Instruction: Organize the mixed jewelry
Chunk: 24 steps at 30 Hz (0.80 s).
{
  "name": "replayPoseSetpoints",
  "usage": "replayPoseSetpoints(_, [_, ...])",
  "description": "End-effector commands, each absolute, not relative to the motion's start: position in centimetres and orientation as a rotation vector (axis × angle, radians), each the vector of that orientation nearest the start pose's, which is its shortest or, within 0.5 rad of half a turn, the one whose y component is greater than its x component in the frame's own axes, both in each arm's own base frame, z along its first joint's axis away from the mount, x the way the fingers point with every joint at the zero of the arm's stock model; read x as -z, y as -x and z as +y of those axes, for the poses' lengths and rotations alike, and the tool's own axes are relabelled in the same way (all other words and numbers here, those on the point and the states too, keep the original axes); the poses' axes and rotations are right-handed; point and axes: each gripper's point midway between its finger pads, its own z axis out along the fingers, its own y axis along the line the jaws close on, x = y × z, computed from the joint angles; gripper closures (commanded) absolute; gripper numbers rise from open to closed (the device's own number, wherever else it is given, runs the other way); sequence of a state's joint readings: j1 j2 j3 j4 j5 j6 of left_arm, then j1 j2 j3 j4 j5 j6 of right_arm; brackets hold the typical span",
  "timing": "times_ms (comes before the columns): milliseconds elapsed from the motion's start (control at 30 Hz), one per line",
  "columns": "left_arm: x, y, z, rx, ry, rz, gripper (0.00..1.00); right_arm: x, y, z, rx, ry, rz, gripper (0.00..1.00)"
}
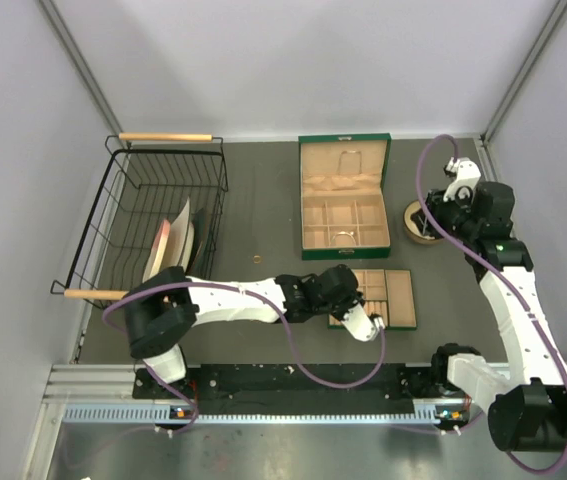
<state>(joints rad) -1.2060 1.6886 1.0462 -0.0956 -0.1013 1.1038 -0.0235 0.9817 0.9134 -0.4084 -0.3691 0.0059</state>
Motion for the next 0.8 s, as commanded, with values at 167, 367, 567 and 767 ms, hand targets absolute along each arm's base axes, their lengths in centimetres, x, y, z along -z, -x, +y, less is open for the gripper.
replayPoseSetpoints(167, [-13.8,-21.2,-42.3,-0.367,-2.223,0.637,1.00,-23.7,-31.6,4.8,-0.344,0.235,1.951,0.63])
replayPoseSetpoints(367, [-13.9,-19.8,-45.2,-0.395,-2.238,0.527,1.00,-24.6,-31.2,4.8,-0.333,0.242,1.923,0.64])
replayPoseSetpoints(567, [-13.3,-18.8,-47.9,-0.418,-2.184,0.419,1.00,-25.3,-30.3,5.0,-0.338,0.259,1.911,0.64])
replayPoseSetpoints(767, [-12.6,-18.5,-50.0,-0.421,-2.134,0.384,1.00,-26.0,-29.4,5.4,-0.351,0.287,1.891,0.64])
